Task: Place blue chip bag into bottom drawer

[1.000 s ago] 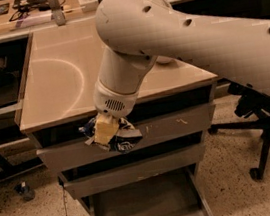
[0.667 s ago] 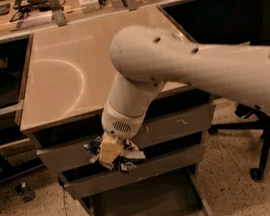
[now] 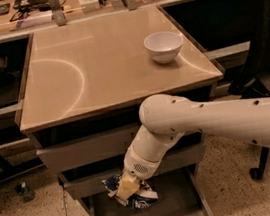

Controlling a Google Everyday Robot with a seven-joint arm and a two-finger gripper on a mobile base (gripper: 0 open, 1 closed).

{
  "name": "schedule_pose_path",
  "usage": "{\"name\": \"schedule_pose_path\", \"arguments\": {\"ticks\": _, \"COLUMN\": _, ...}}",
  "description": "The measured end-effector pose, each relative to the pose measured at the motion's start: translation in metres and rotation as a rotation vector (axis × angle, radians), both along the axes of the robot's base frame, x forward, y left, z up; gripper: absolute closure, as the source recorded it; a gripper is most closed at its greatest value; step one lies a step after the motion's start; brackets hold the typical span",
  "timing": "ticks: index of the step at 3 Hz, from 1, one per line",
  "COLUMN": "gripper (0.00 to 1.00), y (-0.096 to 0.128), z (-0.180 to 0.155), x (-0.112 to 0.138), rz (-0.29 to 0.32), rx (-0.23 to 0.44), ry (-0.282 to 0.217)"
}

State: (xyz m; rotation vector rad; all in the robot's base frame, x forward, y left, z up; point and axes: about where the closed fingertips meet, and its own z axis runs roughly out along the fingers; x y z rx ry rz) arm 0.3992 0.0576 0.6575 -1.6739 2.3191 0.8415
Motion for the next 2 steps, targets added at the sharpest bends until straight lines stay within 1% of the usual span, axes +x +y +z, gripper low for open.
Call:
{"name": "schedule_pose_path", "arguments": {"ticks": 1, "gripper": 1.0, "y": 0.0, "z": 0.0, "x": 0.0, "rz": 0.0, "rx": 0.0, "ry": 0.0}}
{"name": "schedule_pose_path", "arguments": {"ticks": 2, "gripper": 1.0, "y": -0.006, "z": -0.038, "x": 0.001, "rz": -0.05, "rx": 0.027, "ry": 0.024}}
